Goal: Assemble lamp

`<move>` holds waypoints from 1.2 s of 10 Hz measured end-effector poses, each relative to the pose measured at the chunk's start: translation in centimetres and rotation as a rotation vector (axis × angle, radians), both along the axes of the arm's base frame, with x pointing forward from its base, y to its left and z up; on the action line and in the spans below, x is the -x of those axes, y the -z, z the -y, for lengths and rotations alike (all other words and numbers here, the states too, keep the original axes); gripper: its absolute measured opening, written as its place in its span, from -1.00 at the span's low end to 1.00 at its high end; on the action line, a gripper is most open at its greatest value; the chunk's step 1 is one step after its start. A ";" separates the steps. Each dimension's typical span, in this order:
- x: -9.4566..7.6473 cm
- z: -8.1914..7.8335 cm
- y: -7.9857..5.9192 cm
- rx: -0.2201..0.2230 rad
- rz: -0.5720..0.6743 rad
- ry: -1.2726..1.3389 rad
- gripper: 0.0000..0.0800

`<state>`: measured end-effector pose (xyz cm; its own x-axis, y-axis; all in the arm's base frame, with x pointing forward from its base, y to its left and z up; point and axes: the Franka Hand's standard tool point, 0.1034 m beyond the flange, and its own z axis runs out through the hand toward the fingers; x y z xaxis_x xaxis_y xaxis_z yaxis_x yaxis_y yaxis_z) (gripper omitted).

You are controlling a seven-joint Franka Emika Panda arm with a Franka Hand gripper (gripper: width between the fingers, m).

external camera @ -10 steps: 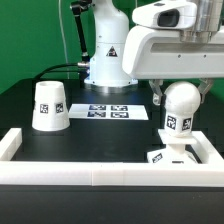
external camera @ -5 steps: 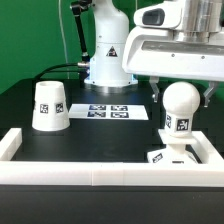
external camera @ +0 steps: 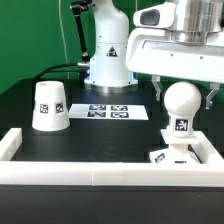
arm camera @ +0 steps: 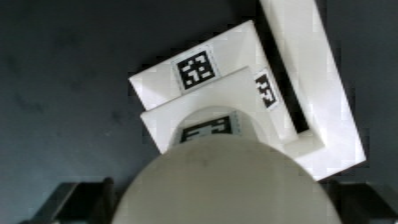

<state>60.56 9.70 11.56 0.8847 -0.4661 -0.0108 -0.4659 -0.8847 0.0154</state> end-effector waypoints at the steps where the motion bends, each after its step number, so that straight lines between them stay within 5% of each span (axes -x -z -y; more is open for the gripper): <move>1: 0.0 -0.2 0.0 -0.008 -0.001 0.084 0.45; 7: 0.0 -1.2 0.0 -0.093 -0.041 0.696 0.45; 12: 0.0 -1.5 0.1 -0.108 -0.062 0.933 0.45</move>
Offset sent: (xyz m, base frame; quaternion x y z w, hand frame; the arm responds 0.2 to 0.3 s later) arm 0.0004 -0.0026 -0.0024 0.0351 -0.0529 0.3449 0.9365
